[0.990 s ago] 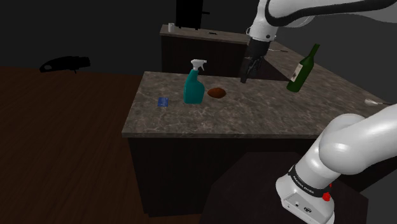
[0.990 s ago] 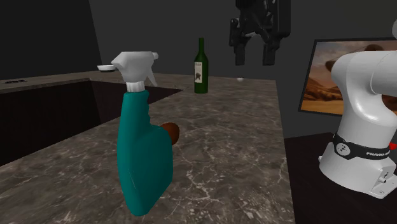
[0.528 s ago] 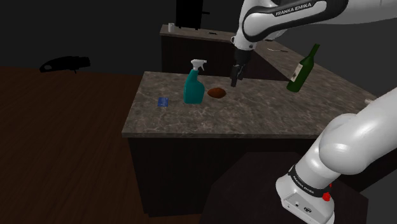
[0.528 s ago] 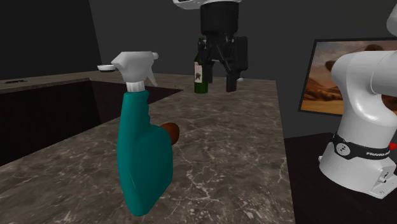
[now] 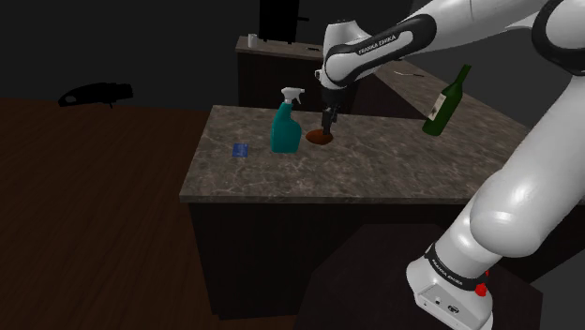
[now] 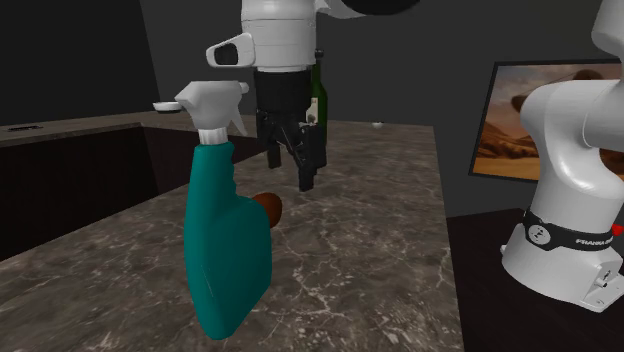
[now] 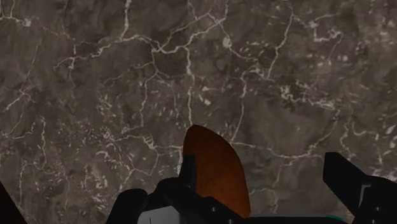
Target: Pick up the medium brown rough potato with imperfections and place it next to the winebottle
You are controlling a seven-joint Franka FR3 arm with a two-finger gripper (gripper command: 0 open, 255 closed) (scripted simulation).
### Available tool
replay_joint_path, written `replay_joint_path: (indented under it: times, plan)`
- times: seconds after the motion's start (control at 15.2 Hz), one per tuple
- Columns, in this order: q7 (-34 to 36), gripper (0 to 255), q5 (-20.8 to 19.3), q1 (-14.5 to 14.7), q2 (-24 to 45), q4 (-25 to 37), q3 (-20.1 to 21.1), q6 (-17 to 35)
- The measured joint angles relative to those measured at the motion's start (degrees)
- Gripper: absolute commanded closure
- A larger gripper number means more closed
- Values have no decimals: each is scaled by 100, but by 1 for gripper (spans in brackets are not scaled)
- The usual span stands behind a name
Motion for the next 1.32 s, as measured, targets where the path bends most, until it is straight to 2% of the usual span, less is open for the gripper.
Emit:
replay_joint_path:
  times: [0.33,0.79,1.19,1.25,1.32]
  plan:
    - [-287,0,-262,-21,878,617,-19,308]
    - [-290,0,-316,-73,1163,454,-56,767]
    - [-289,0,-317,-79,1213,454,-59,821]
    - [-289,255,-317,-79,1214,454,-59,822]
    - [-289,255,-317,-80,1211,456,-60,823]
